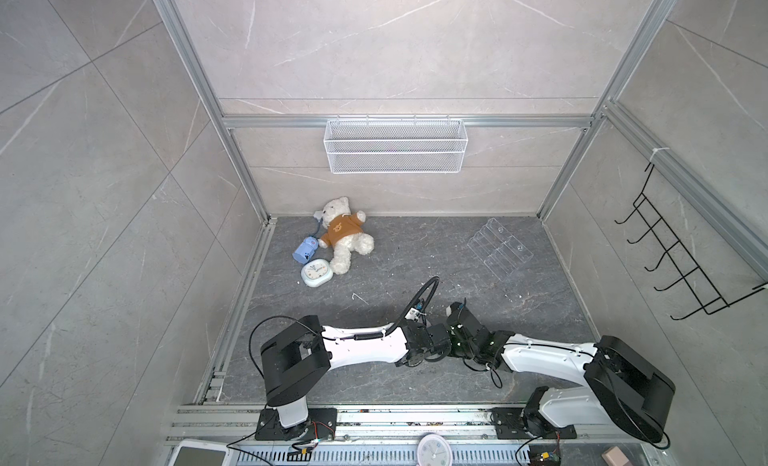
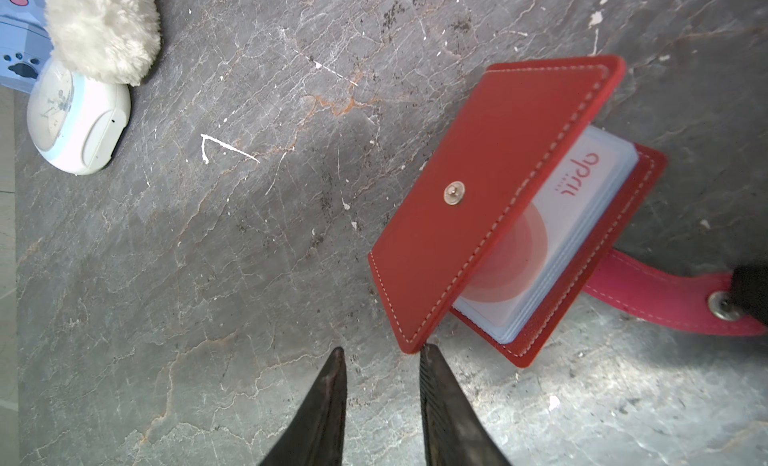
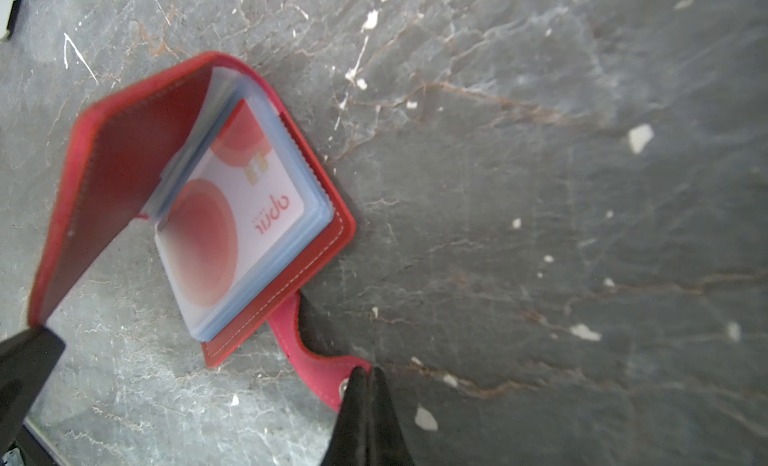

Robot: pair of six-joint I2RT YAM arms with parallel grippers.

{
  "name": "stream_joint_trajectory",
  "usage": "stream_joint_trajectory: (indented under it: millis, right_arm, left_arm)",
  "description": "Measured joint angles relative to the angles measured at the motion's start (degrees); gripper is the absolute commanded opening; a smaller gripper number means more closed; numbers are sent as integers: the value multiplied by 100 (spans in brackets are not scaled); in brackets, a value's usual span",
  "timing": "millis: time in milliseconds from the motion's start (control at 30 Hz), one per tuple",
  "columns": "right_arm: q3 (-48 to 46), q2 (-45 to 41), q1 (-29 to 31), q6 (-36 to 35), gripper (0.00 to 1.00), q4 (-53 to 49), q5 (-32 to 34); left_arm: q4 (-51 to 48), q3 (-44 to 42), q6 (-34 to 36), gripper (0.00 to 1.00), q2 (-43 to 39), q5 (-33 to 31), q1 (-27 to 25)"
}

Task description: Take the credit cards out of the card holder

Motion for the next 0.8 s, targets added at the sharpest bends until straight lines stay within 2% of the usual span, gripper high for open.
stream_joint_trajectory:
  millis: [400,800]
  right_arm:
    - [0,0,0,-44,0,0,-52]
    - [0,0,-11,-70,0,0,-79]
  left_arm:
    - [280,256,507,31,120,-74,264]
    - [946,96,1019,17,127,411,527]
